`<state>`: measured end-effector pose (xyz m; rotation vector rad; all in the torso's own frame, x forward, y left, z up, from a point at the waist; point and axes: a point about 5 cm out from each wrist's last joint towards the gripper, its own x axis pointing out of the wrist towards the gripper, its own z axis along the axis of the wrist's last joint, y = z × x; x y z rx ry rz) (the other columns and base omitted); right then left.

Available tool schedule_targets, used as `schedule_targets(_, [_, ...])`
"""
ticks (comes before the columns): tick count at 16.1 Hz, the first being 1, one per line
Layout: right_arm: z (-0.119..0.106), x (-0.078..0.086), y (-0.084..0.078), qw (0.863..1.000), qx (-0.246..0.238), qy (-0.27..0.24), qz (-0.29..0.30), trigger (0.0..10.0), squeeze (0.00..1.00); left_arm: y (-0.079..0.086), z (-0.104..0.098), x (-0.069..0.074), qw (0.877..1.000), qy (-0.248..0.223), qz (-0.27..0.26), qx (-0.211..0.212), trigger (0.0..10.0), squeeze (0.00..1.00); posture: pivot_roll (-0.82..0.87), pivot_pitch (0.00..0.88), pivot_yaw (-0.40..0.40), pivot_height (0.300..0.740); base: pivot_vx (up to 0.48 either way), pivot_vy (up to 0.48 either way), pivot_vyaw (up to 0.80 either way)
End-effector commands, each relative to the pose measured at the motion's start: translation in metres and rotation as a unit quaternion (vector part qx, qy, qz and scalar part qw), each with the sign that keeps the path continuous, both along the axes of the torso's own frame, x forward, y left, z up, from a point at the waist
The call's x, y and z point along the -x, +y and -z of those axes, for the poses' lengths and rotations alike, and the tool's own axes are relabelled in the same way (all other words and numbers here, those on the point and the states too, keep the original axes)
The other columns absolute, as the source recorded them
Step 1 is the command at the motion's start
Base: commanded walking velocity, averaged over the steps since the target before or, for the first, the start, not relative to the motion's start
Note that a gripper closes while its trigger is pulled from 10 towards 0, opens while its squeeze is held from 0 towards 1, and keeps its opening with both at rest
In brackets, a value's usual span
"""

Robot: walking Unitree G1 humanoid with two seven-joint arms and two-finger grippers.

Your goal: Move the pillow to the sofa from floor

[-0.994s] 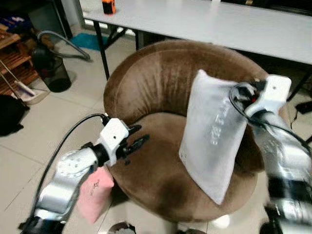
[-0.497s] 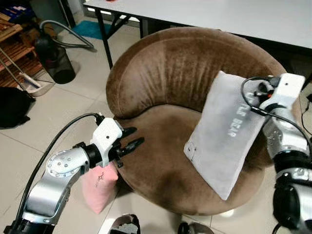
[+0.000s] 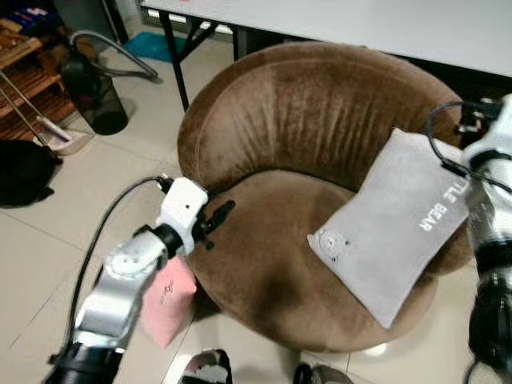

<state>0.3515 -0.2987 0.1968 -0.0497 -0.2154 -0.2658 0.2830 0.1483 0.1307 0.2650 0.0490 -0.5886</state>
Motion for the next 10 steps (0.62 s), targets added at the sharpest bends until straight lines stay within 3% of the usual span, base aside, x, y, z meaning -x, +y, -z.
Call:
schedule_targets(1, [0.013, 0.013, 0.01, 1.0, -0.027, 0.009, -0.008, 10.0, 0.0, -0.001, 0.001, -0.002, 1.0, -0.009, -0.01, -0.006, 10.0, 0.0, 0.05, 0.082, 0.001, 0.74, 0.0, 0.0, 0.0])
schedule_targets(3, [0.038, 0.042, 0.029, 0.999, -0.024, 0.038, -0.013, 10.0, 0.0, -0.002, 0.008, -0.002, 1.0, -0.003, -0.02, -0.006, 10.0, 0.0, 0.03, 0.063, -0.009, 0.74, 0.0, 0.124, 0.0])
schedule_targets(6, [0.071, 0.098, 0.063, 0.995, -0.026, 0.088, -0.031, 10.0, 0.0, -0.009, 0.011, -0.001, 0.999, -0.003, -0.034, 0.01, 10.0, 0.0, 0.0, 0.03, -0.027, 0.74, 0.0, 0.392, 0.0])
schedule_targets(9, [0.091, 0.132, 0.077, 0.988, -0.078, 0.131, -0.015, 10.0, 0.0, -0.013, 0.013, -0.005, 0.999, -0.007, -0.041, 0.0, 10.0, 0.0, 0.0, 0.009, -0.046, 0.74, 0.0, 0.42, 0.0])
schedule_targets(10, [0.101, 0.136, 0.083, 0.984, -0.081, 0.156, -0.012, 10.0, 0.0, -0.011, 0.014, -0.008, 0.998, -0.007, -0.056, -0.005, 10.0, 0.0, 0.0, 0.006, -0.049, 0.74, 0.0, 0.42, 0.0])
